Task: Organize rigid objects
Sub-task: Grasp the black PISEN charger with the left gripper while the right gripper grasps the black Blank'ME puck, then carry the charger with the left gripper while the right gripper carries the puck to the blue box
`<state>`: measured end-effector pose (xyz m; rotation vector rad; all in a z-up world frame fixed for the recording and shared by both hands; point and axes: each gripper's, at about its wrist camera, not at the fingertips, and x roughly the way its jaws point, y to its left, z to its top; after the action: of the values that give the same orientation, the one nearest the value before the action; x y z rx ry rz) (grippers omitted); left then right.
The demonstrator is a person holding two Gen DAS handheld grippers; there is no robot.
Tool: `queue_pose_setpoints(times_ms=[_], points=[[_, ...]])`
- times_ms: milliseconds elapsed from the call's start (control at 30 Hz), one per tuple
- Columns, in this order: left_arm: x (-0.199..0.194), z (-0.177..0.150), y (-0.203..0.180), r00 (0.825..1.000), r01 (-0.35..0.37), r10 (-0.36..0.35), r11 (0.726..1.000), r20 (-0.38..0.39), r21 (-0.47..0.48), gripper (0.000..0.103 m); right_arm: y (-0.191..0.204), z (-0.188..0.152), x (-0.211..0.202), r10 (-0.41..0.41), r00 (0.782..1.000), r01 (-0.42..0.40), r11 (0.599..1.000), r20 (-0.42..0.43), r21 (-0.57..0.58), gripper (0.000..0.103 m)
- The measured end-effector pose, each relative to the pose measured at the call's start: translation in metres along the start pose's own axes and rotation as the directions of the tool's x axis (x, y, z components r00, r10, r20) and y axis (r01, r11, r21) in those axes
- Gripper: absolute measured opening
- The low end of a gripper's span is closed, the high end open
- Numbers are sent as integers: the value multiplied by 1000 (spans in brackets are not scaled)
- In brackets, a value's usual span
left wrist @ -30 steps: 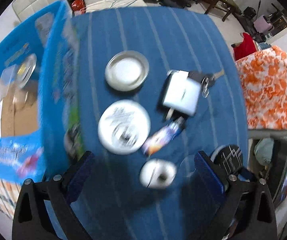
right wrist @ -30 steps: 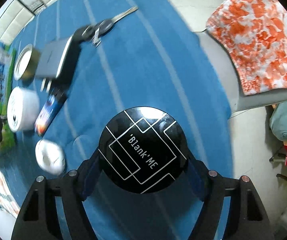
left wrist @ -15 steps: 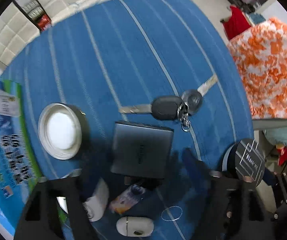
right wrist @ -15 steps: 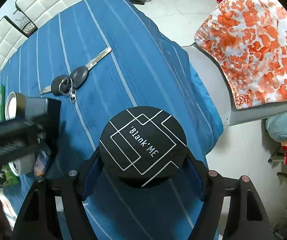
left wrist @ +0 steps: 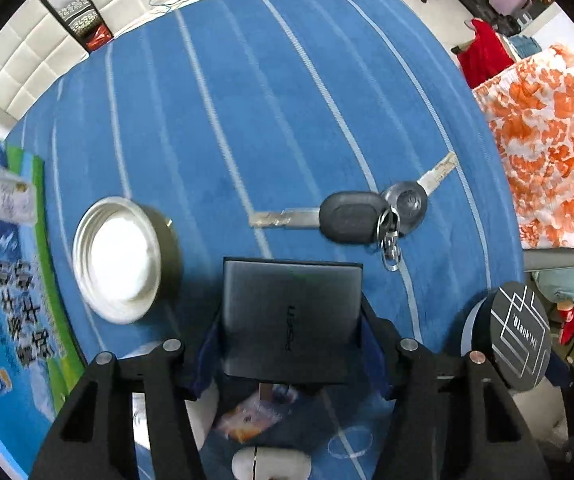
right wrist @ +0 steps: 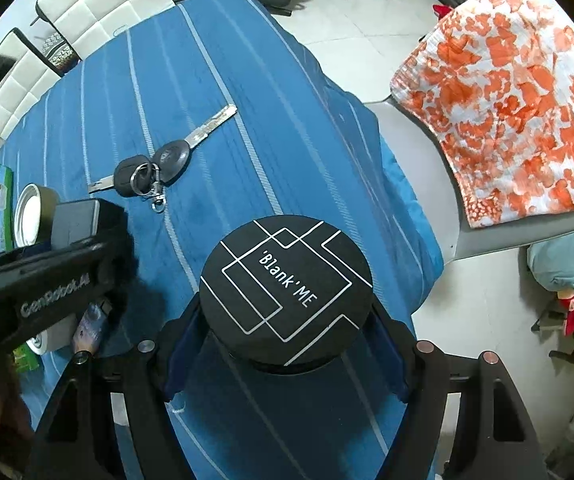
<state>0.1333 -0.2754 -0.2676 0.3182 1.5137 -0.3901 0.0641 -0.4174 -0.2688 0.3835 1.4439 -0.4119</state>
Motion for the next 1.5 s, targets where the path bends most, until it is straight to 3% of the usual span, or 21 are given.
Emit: queue_pose_setpoints(times_ms=[200, 367, 533, 667, 933, 1233, 1500], points=[[-45, -17, 9, 996, 36, -36, 999, 85, -2, 56, 12, -8, -34, 12, 999, -11, 1000, 40, -23, 77], [-100, -36, 25, 980, 64, -62, 998, 190, -1, 56, 30, -20, -75, 34, 996, -29, 998, 88, -47, 77], [-156, -63, 61, 957, 65, -61, 998, 284, -4, 56, 62, -33, -122, 67, 987, -54, 994, 144, -94, 77], [-182, -87, 99, 948, 48, -31, 998, 316, -48, 56, 101, -46, -153, 92, 980, -64, 986, 176, -154, 77], [-220, -129, 166, 931, 38, 18, 988, 366, -147, 56, 196, -80, -196, 173, 961, -102, 947, 216, -304, 77], [-253, -159, 245, 907, 38, 68, 970, 415, -242, 56, 280, -103, -220, 224, 946, -117, 910, 234, -397, 77], [-245, -169, 295, 913, 59, 66, 955, 402, -292, 56, 329, -111, -218, 224, 947, -111, 902, 231, -417, 77]])
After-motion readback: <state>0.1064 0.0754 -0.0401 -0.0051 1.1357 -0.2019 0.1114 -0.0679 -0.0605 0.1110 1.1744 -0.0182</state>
